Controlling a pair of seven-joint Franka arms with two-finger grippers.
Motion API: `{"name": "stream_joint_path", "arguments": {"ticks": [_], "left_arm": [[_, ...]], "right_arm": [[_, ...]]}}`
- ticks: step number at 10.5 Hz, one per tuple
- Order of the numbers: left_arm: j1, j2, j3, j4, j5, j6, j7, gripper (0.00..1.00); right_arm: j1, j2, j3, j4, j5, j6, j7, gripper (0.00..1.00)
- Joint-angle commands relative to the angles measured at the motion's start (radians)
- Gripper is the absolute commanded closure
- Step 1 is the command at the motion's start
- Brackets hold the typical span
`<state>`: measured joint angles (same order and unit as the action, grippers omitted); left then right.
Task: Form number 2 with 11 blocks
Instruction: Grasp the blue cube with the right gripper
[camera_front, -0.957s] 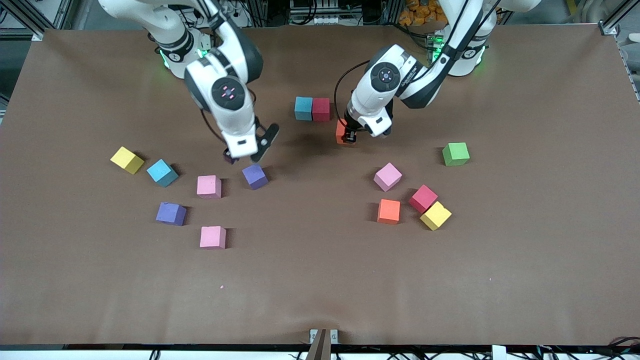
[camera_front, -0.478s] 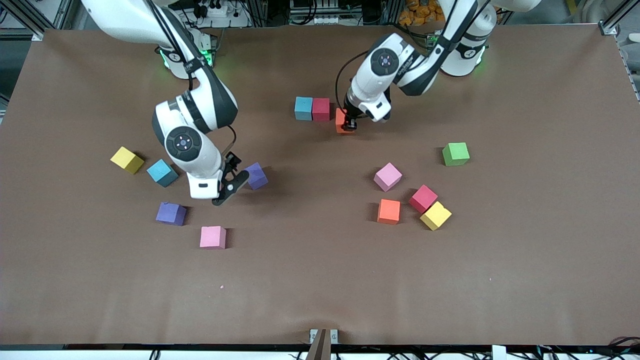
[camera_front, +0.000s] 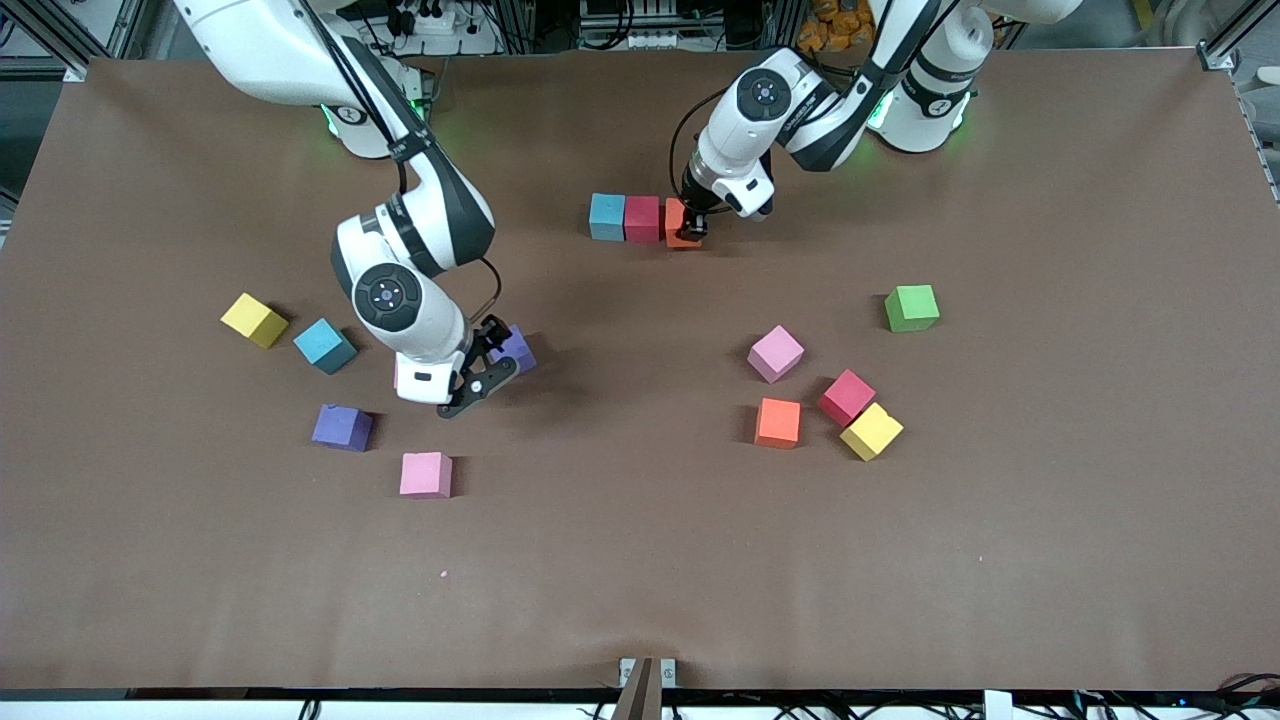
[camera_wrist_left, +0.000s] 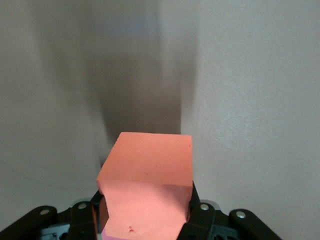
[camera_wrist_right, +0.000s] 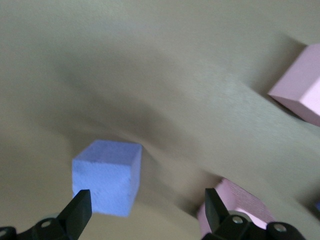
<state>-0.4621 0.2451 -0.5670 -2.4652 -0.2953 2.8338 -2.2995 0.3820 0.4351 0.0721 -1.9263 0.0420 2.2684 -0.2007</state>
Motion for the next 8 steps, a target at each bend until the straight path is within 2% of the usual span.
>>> {"name": "stream_joint_path", "arguments": {"ticks": [1, 4, 8], "left_arm": [[0.003, -0.006, -0.022, -0.029, -0.027, 0.051, -0.009, 0.81], [0.002, 0.028, -0.025, -0.037, -0.027, 0.105, -0.009, 0.81], [0.000, 0.048, -0.025, -0.034, -0.025, 0.111, -0.009, 0.81]], "right_arm": [[0.033, 0.004, 0.003, -0.104, 0.067, 0.147, 0.023, 0.00], [0.057, 0.022, 0.003, -0.108, 0.090, 0.160, 0.038, 0.00], [0.064, 0.014, 0.003, -0.103, 0.091, 0.152, 0.073, 0.00]]}}
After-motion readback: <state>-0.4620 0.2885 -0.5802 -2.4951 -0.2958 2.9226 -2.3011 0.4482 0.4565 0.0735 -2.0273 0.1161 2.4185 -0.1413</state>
